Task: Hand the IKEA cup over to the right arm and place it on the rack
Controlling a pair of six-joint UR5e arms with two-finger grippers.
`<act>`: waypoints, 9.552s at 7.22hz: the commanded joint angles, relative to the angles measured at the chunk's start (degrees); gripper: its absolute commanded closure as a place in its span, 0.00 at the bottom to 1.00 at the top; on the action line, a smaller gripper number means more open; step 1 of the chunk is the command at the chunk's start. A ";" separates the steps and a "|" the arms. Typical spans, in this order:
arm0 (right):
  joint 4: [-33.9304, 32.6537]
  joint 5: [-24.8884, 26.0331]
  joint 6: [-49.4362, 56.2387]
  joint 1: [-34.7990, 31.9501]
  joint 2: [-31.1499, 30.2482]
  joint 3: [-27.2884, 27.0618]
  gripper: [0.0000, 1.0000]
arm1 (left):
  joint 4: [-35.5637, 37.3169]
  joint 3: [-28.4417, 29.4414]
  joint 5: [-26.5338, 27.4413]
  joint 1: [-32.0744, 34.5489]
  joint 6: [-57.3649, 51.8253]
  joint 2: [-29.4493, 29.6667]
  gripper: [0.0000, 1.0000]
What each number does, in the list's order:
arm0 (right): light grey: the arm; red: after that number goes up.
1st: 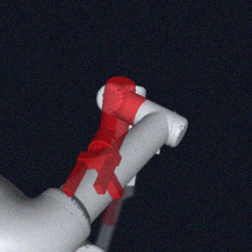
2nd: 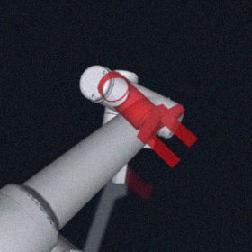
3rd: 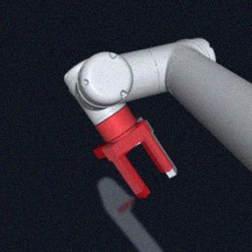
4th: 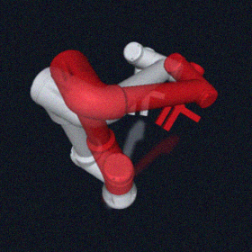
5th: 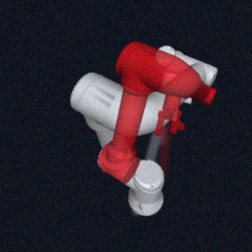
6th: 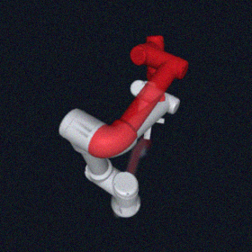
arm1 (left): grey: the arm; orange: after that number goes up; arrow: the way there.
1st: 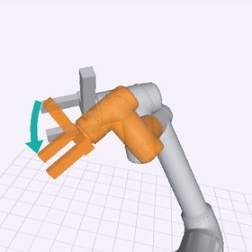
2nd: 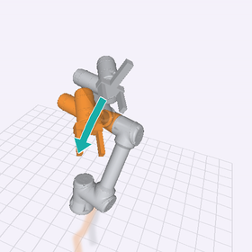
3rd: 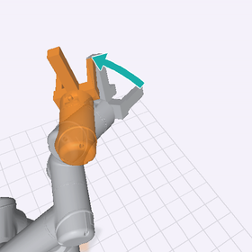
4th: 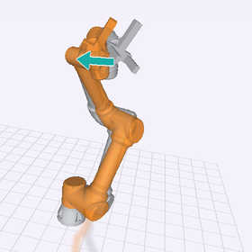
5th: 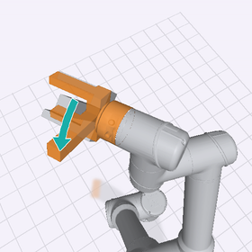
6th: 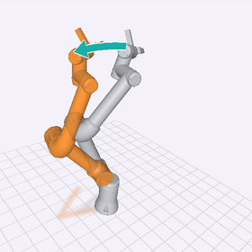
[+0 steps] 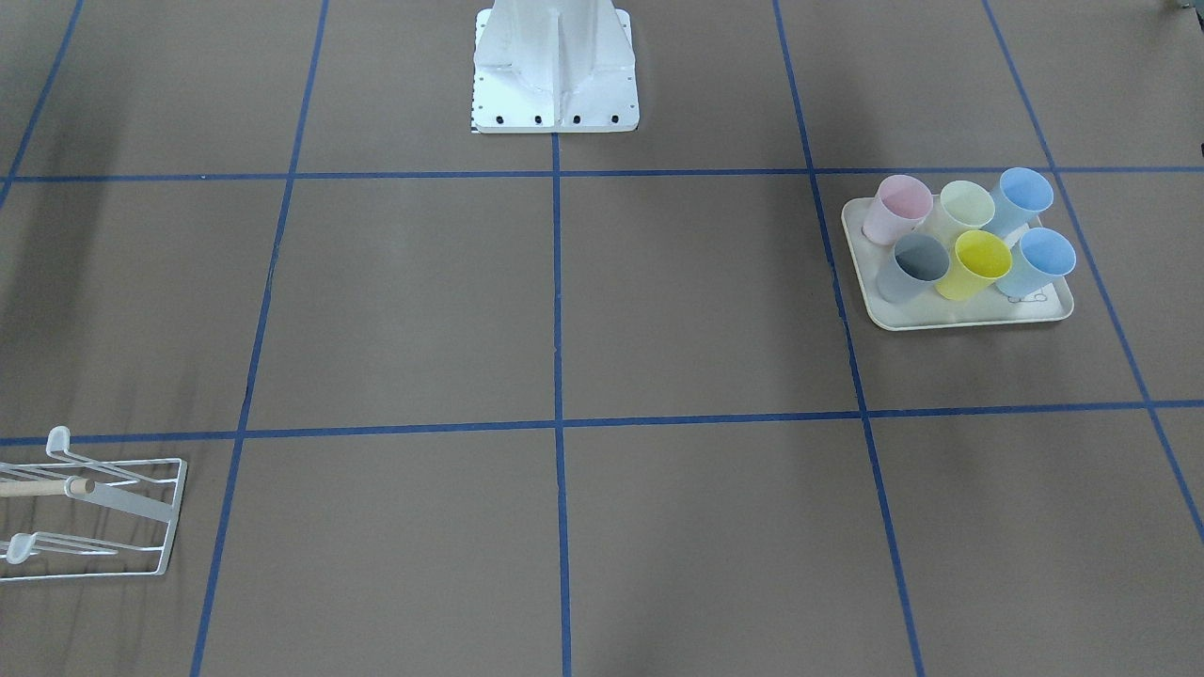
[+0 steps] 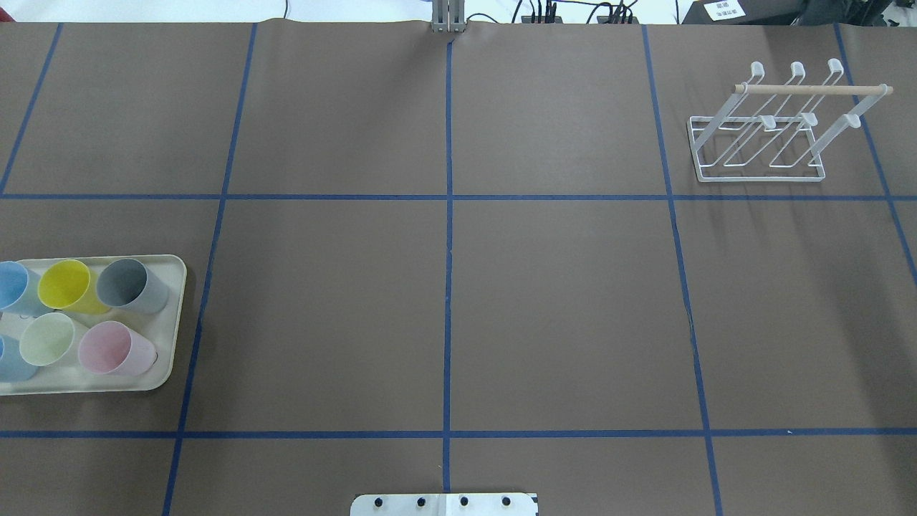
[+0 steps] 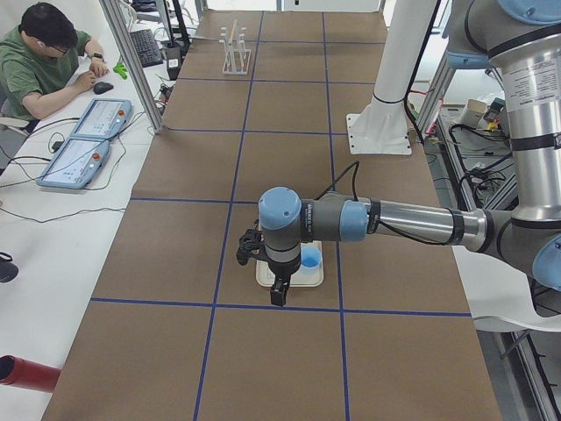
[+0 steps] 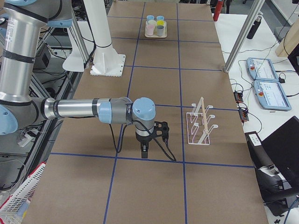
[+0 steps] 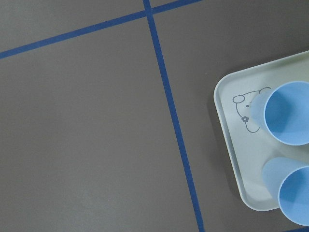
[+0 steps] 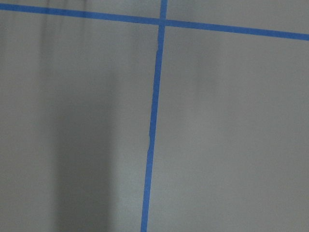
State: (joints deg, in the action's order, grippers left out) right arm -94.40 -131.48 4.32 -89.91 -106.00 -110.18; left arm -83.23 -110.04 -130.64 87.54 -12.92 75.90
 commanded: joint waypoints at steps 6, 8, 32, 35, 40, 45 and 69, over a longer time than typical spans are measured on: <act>11.34 -1.14 -1.85 2.27 2.20 -0.65 0.00 | -5.98 -0.27 0.56 -0.09 0.52 3.36 0.00; 12.31 -2.54 -3.25 7.99 6.14 -1.52 0.00 | -6.15 1.48 0.39 -0.18 0.61 6.78 0.00; 14.60 3.96 -32.27 29.36 7.30 -13.22 0.00 | -40.60 14.59 -3.03 -21.01 42.63 2.58 0.48; 14.60 3.96 -32.27 29.36 7.30 -13.22 0.00 | -40.61 15.29 -3.04 -21.88 42.63 3.02 0.52; 14.69 3.87 -32.18 29.36 7.30 -13.22 0.00 | -40.08 16.61 -3.65 -21.97 42.63 4.43 1.00; 14.78 5.09 -32.27 29.36 10.46 -12.87 0.00 | -38.15 16.09 -7.00 -12.94 40.62 4.96 1.00; 58.99 55.70 -19.62 64.67 59.67 13.24 0.01 | -22.32 2.72 -38.02 -18.01 112.41 45.03 1.00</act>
State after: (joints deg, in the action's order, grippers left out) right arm -35.73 -78.11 -15.34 -27.01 -47.59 -96.94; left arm -105.42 -107.18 -168.66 70.43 99.42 120.01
